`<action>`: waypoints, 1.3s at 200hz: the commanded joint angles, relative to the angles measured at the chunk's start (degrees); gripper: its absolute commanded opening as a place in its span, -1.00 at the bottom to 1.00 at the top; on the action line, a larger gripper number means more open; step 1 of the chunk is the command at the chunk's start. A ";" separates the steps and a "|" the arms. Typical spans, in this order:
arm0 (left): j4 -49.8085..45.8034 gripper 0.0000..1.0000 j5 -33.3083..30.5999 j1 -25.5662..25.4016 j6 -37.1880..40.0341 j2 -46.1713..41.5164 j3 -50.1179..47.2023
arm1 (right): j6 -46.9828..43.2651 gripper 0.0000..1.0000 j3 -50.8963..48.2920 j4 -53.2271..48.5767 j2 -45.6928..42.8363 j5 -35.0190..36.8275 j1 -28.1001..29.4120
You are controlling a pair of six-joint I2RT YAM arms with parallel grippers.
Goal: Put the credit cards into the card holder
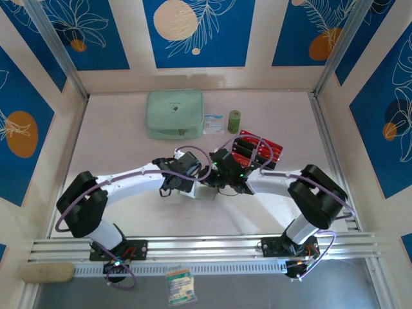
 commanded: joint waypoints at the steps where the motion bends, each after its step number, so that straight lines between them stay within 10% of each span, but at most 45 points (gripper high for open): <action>1: -1.81 0.99 -2.14 0.45 -1.32 -2.31 0.05 | 1.43 -1.00 1.15 3.87 3.76 -3.64 0.29; 134: 9.49 0.99 15.86 0.79 -9.37 -5.21 0.60 | 6.88 -1.00 -3.06 13.56 9.18 -5.52 0.54; 260: 7.26 0.99 10.41 1.67 -10.20 -0.06 -3.14 | 6.93 -1.00 -4.22 13.41 6.56 -4.85 0.38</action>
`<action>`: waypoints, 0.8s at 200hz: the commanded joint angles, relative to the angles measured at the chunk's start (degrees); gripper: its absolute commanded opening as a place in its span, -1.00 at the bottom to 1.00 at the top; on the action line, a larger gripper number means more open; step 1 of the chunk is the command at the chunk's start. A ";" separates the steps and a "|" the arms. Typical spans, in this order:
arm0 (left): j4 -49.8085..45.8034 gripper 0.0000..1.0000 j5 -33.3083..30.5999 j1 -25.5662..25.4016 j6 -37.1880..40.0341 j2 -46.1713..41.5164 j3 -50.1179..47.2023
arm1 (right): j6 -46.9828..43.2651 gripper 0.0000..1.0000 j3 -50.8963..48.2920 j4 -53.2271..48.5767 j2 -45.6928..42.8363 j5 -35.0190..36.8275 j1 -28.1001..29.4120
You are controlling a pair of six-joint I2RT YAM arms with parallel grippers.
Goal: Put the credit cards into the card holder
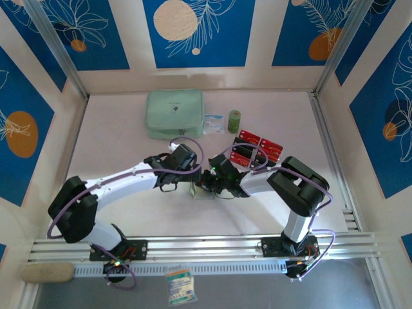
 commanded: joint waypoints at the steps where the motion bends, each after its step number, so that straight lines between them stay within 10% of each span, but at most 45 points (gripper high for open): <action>1: -2.13 0.99 0.24 -0.20 1.09 3.12 -2.31 | -0.68 -1.00 -0.64 0.27 -2.08 -0.84 0.66; 160: -1.11 0.99 -1.22 2.05 3.67 1.07 -6.70 | -5.84 -1.00 -4.10 -9.48 -11.67 1.34 -5.39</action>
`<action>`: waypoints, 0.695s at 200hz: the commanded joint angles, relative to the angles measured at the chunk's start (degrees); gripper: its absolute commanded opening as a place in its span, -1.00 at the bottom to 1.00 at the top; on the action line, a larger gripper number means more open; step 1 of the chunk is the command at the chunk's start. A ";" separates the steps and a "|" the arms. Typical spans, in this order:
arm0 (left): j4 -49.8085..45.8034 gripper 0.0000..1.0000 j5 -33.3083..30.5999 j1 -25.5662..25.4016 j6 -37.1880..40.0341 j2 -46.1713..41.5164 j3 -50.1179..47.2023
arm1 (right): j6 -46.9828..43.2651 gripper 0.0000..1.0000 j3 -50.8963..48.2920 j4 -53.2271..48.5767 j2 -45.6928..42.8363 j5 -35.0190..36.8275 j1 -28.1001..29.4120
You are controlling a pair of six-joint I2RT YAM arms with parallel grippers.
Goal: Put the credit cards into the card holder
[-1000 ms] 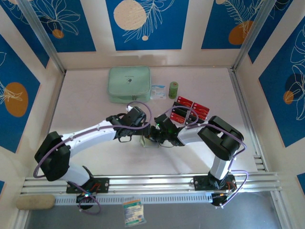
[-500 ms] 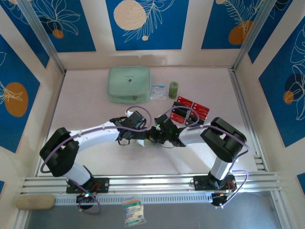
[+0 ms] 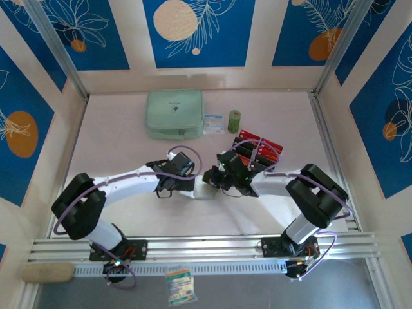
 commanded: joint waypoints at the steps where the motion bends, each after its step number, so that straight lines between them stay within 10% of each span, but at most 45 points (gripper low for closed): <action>1: -0.67 0.99 -0.71 0.56 1.17 -0.58 -1.19 | -2.61 -1.00 -1.01 -3.34 -1.64 0.22 -1.36; 139: 7.52 0.99 1.74 0.63 4.38 -2.10 -5.61 | -11.41 -1.00 4.88 -13.21 2.85 -0.04 -1.46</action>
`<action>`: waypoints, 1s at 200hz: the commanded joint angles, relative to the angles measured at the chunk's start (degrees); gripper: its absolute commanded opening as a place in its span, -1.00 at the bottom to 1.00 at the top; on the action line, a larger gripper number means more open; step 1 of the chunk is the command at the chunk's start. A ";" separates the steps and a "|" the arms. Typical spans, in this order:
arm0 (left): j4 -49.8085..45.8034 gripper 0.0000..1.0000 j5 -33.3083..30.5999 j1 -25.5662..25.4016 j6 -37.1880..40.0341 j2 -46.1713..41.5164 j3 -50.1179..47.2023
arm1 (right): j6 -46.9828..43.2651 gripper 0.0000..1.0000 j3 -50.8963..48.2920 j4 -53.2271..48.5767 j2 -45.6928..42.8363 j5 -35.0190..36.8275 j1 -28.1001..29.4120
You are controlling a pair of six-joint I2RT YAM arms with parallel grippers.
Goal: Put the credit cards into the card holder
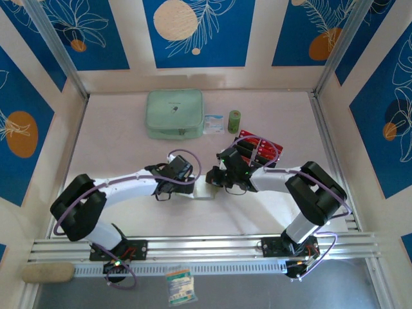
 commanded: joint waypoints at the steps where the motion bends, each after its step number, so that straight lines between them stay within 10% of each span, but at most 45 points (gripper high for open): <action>1: 1.68 0.99 1.26 0.48 1.29 -1.32 -1.36 | -1.80 -1.00 1.50 -4.41 1.10 1.32 0.20; 200: 16.12 1.00 6.24 0.45 1.76 -8.90 -10.38 | 1.22 -1.00 5.74 -3.39 7.75 -2.86 2.75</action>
